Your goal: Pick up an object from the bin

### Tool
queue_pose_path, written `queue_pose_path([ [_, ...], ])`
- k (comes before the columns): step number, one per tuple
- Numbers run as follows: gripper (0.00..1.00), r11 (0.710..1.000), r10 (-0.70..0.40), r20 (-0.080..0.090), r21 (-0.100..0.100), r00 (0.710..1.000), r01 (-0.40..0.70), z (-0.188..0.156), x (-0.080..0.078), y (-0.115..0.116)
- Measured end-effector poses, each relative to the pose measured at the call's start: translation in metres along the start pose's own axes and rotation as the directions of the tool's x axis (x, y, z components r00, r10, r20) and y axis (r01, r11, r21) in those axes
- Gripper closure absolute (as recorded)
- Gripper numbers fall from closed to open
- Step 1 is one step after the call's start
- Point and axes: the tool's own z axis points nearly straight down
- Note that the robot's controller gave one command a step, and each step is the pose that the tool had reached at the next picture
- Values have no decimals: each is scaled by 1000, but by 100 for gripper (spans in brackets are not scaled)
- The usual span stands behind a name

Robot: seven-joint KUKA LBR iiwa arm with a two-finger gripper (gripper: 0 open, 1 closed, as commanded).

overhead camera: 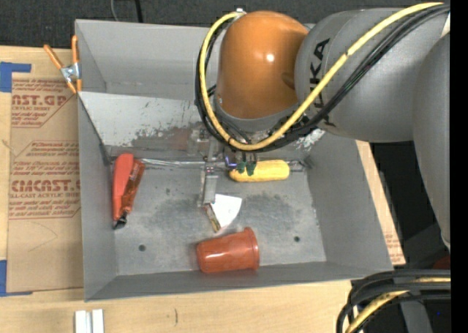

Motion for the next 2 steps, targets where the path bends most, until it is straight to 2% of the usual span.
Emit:
queue_pose_path([
  [1, 0, 1000, 2, 7, -1, 1000, -2, -5, -1, -1],
  [2, 0, 996, -86, 8, 0, 996, 86, 53, 28, -34],
])
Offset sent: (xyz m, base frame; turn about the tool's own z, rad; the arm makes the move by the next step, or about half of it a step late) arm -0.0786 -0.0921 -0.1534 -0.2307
